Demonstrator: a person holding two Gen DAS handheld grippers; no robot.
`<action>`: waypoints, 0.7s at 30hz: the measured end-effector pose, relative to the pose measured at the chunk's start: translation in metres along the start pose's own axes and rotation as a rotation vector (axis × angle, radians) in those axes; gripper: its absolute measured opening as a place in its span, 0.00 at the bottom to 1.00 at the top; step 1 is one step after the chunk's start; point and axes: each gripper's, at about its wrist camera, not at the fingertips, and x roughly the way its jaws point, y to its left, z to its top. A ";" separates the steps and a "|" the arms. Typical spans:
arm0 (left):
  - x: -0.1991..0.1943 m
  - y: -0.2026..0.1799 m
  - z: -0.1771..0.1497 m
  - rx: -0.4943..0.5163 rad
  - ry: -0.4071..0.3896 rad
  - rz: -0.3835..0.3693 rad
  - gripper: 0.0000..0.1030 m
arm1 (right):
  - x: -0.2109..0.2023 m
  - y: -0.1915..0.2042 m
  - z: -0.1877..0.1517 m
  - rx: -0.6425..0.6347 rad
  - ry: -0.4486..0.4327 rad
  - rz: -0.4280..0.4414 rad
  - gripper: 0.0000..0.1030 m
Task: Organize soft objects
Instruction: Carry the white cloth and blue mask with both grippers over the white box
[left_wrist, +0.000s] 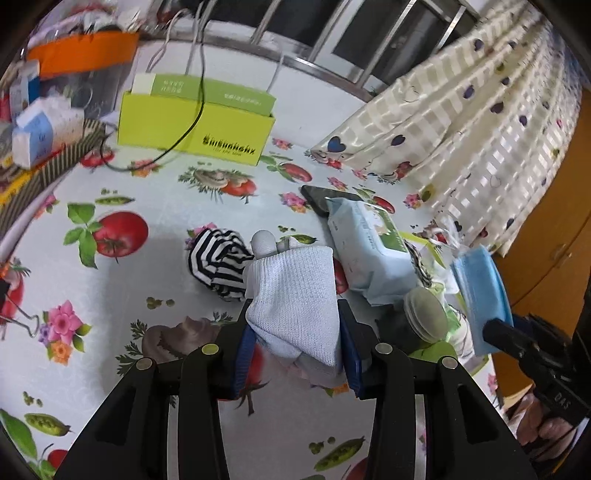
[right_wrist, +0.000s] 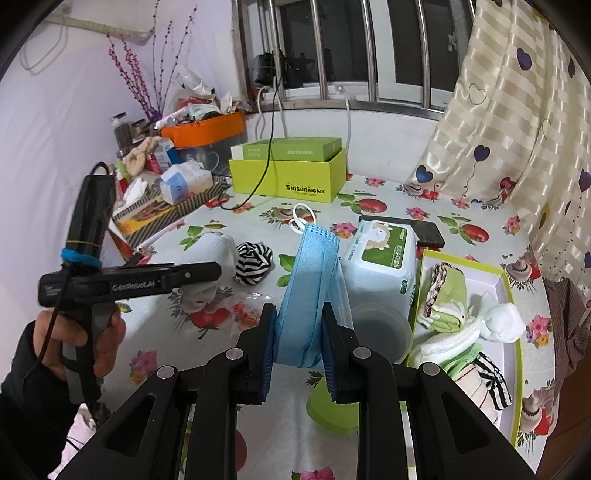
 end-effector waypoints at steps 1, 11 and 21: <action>-0.003 -0.005 -0.001 0.016 -0.006 0.005 0.41 | -0.001 0.000 0.000 0.001 -0.002 -0.001 0.21; -0.029 -0.068 -0.012 0.179 -0.087 0.111 0.41 | -0.016 -0.017 -0.003 0.025 -0.031 -0.018 0.21; -0.028 -0.118 -0.022 0.290 -0.119 0.108 0.41 | -0.043 -0.053 -0.015 0.074 -0.056 -0.081 0.21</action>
